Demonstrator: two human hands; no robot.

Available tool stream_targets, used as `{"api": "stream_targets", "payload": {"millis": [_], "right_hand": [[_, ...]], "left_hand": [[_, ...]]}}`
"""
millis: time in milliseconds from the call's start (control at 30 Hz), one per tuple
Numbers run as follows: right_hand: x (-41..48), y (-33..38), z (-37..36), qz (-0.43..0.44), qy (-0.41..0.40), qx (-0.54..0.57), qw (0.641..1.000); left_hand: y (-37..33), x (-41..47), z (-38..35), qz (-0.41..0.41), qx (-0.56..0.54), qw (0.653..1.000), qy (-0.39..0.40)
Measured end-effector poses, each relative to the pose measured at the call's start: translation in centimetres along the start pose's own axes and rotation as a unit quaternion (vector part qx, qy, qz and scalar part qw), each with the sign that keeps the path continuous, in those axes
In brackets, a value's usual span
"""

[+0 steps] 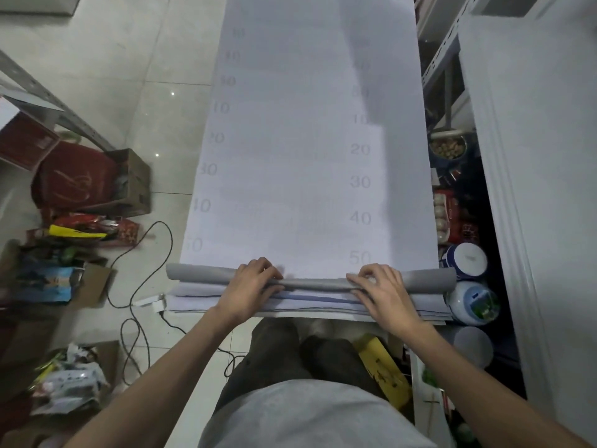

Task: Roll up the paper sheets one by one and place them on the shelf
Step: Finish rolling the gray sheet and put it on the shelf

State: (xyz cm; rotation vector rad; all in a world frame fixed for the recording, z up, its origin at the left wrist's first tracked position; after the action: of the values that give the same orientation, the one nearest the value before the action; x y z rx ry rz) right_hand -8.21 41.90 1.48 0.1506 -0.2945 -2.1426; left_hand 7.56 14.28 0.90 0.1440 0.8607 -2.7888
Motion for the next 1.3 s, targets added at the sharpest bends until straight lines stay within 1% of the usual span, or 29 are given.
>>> {"api": "stream_targets", "payload": {"millis": [100,300,367,500,533,600,667,800,867,967,1033,1167,1300], "right_hand": [[0.4,0.0,0.0,-0.019,0.005,-0.001,1.000],[1.7,-0.2,0.1,-0.070,0.027,0.056,0.996],[2.3,-0.5,-0.1,-0.089,0.047,0.070,0.992],[3.6,-1.3,-0.3,-0.159,0.080,0.104,0.979],[3.9,-1.4,-0.4,-0.162,0.085,0.104,0.978],[4.2,-1.3,-0.4,-0.135,0.083,0.071,0.985],[4.1,-1.4,-0.5,-0.099,0.071,0.015,0.992],[3.4,-1.7,-0.4,-0.062,0.077,-0.038,0.994],[3.5,-1.9,-0.4,-0.069,0.087,-0.050,0.993],[4.8,-2.3,-0.4,-0.115,0.080,-0.021,0.990],[5.4,-2.5,-0.6,-0.111,0.069,-0.031,0.991],[5.7,-2.6,-1.0,-0.113,0.057,-0.085,0.988],[5.5,-2.7,-1.3,-0.108,0.114,-0.119,0.980]], "left_hand": [[0.2,0.3,0.5,-0.013,0.021,1.000,-0.019],[0.2,1.2,1.6,-0.019,0.021,0.999,-0.022],[0.1,1.5,1.8,-0.039,0.060,0.997,-0.030],[0.6,2.0,2.1,-0.066,0.122,0.990,-0.030],[0.9,2.0,1.9,-0.075,0.134,0.988,-0.028],[1.5,2.1,1.4,-0.091,0.155,0.983,-0.029],[1.8,2.3,1.0,-0.099,0.166,0.981,-0.034],[2.3,3.0,0.8,-0.095,0.158,0.982,-0.038],[2.6,3.5,0.9,-0.092,0.152,0.984,-0.027],[3.1,4.6,1.2,-0.076,0.119,0.990,-0.015],[3.4,5.2,1.1,-0.067,0.114,0.991,-0.015],[3.4,5.4,0.4,-0.114,0.160,0.978,-0.069],[3.7,5.2,0.0,-0.099,0.202,0.972,-0.069]]}}
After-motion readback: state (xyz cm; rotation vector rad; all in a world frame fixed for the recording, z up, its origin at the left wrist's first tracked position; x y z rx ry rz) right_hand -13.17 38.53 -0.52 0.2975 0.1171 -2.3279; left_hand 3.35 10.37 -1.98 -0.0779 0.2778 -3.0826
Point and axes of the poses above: each hand's wrist, its own x-axis towards the middle knuckle, its own z-axis out of the back of the hand, y = z × x, the point moved 2 cm from there along x, towards the middle knuckle, and after that the axes turned 6 degrees about -x, right-handed, at the moved point
